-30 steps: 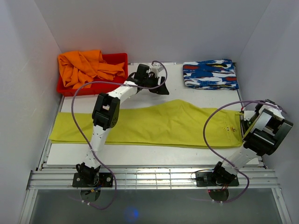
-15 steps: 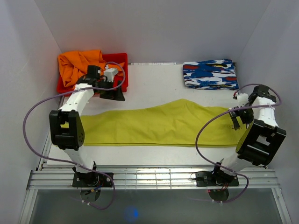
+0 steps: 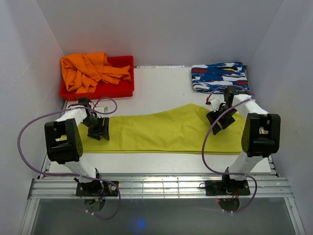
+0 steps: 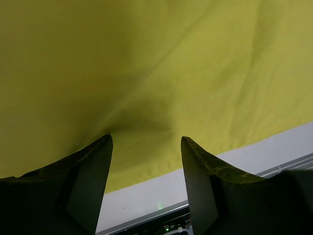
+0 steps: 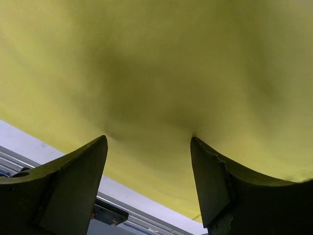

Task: Fold and stack the trousers
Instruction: Fold the trousers

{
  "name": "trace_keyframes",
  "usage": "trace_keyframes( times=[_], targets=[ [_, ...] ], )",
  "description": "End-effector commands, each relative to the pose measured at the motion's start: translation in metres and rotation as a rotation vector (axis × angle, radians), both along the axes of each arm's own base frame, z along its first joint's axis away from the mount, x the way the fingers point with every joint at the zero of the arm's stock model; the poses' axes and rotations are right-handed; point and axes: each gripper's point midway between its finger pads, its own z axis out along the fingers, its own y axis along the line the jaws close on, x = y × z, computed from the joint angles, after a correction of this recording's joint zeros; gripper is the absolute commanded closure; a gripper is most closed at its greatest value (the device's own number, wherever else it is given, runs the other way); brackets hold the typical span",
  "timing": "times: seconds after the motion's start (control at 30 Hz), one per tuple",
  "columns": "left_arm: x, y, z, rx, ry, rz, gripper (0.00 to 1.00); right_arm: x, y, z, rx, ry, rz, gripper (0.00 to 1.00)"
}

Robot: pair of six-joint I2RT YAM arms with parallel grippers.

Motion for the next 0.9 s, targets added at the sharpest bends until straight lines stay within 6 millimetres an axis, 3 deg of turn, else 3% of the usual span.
trace_keyframes(
  times=[0.0, 0.07, 0.17, 0.2, 0.23, 0.3, 0.33, 0.5, 0.53, 0.7, 0.73, 0.87],
  targets=[
    [0.017, 0.022, -0.016, 0.077, -0.04, 0.012, 0.33, 0.0, -0.006, -0.018, -0.047, 0.032, -0.06, 0.27],
    [0.029, 0.025, -0.024, 0.084, -0.041, 0.023, 0.33, -0.002, -0.013, -0.032, -0.091, 0.058, -0.069, 0.27],
    [0.065, 0.029, -0.04, 0.077, -0.028, 0.058, 0.35, -0.002, -0.028, -0.048, -0.168, 0.095, -0.11, 0.27],
    [0.071, 0.031, -0.054, 0.079, 0.003, 0.066, 0.36, -0.001, -0.037, -0.051, -0.208, 0.105, -0.123, 0.27],
    [0.097, 0.034, -0.047, 0.084, -0.043, 0.08, 0.36, 0.004, -0.041, -0.051, -0.215, 0.103, -0.147, 0.28],
    [0.117, 0.036, -0.04, 0.079, -0.076, 0.098, 0.35, 0.005, -0.046, -0.057, -0.227, 0.123, -0.163, 0.27],
    [0.135, 0.038, -0.027, 0.08, -0.118, 0.108, 0.34, 0.006, -0.049, -0.057, -0.23, 0.124, -0.173, 0.27],
    [0.135, 0.056, 0.018, 0.056, -0.163, 0.202, 0.21, 0.014, -0.05, -0.052, -0.231, 0.119, -0.148, 0.27],
    [0.132, 0.074, 0.032, 0.066, -0.191, 0.251, 0.2, 0.015, -0.052, -0.051, -0.234, 0.116, -0.144, 0.27],
    [0.121, 0.137, 0.054, 0.116, -0.231, 0.371, 0.16, 0.008, -0.064, -0.05, -0.289, 0.108, -0.065, 0.27],
    [0.118, 0.154, 0.056, 0.132, -0.231, 0.401, 0.16, 0.007, -0.066, -0.05, -0.294, 0.109, -0.055, 0.27],
    [0.121, 0.187, 0.056, 0.202, -0.242, 0.412, 0.16, 0.005, -0.068, -0.049, -0.307, 0.112, -0.031, 0.26]
  ],
)
